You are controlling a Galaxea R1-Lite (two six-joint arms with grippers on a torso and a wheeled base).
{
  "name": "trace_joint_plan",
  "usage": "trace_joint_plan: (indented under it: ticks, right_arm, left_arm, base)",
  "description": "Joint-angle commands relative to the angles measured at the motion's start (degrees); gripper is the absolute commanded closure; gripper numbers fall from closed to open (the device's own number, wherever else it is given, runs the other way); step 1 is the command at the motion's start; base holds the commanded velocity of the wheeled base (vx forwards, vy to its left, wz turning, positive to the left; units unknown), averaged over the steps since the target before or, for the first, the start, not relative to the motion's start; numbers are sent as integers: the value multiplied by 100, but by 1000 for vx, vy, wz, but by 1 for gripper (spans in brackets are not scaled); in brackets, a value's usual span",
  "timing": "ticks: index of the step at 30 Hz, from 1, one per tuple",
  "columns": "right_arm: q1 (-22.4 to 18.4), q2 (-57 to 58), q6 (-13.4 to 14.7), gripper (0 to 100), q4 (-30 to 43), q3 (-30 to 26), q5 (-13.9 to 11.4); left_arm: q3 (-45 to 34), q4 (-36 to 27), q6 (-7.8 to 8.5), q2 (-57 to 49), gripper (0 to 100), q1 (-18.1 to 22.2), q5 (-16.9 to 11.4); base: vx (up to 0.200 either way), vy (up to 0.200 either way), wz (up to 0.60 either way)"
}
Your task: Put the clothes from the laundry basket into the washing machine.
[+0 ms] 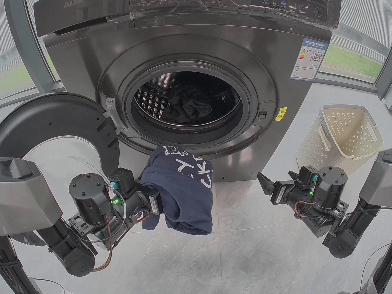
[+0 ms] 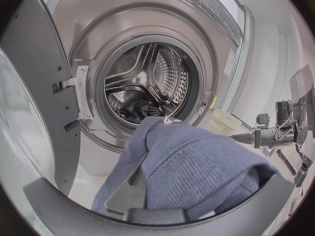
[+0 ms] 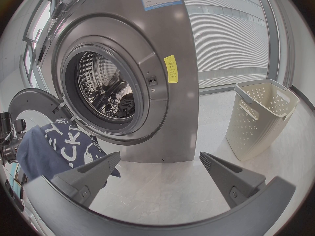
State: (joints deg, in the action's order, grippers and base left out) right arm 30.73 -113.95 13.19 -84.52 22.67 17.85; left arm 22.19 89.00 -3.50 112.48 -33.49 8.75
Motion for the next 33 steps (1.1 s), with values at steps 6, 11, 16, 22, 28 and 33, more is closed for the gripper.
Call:
trace_joint_plan:
  ticks: [6,11,16,22,28,33]
  right_arm:
    - [29,-14,-1,0,-3,-44,-1]
    - [47,-14,-1,0,-3,-53,-1]
    - [56,-14,-1,0,-3,-53,-1]
    - [56,-14,-1,0,-3,-53,-1]
    - [56,-22,8,0,-3,-53,-1]
    - [56,-14,-1,0,-3,-53,-1]
  left_arm:
    - [14,47,-2,98,100,0,12]
    - [23,38,-2,98,100,9,12]
    - [58,38,-10,107,100,18,12]
    - [58,38,-10,116,100,18,12]
    - [58,38,-2,169,100,18,12]
    - [119,29,-2,195,100,18,30]
  base:
    - [0,0,0]
    - [0,0,0]
    - [0,120,0]
    - [0,100,0]
    - [0,0,0]
    - [120,0,0]
